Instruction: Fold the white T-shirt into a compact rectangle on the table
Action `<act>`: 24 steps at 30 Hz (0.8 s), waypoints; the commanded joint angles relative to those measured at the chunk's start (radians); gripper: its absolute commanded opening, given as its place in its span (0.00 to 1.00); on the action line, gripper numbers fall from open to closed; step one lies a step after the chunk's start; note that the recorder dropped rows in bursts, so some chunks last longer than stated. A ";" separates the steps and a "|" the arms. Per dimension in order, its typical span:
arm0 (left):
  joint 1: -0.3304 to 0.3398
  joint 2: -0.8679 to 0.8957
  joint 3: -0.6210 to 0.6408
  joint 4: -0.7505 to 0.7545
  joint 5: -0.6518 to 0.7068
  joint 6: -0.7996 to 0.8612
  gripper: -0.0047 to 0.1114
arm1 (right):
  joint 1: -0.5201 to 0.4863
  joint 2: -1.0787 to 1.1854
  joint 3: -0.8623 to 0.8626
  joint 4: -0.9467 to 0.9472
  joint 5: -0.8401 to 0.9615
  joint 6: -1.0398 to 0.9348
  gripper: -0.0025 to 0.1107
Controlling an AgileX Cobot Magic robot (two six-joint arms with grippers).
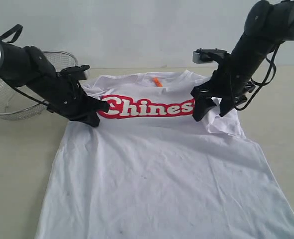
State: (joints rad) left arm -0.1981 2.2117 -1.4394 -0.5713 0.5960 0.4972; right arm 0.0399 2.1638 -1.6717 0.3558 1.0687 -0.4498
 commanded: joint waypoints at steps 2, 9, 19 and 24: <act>0.003 -0.053 -0.039 0.048 0.086 0.003 0.08 | 0.000 -0.074 -0.005 0.002 0.012 0.015 0.40; -0.048 -0.075 -0.123 0.010 0.110 0.060 0.08 | 0.000 -0.181 -0.005 -0.146 -0.067 0.064 0.46; -0.175 -0.030 -0.270 -0.059 -0.106 0.169 0.08 | 0.000 -0.177 -0.003 -0.356 0.028 0.196 0.02; -0.184 -0.001 -0.272 -0.039 0.220 0.171 0.08 | 0.011 -0.177 0.156 -0.162 0.083 0.118 0.02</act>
State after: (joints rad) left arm -0.3788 2.2163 -1.7205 -0.6305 0.6988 0.6622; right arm 0.0399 1.9859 -1.5903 0.0971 1.1534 -0.2821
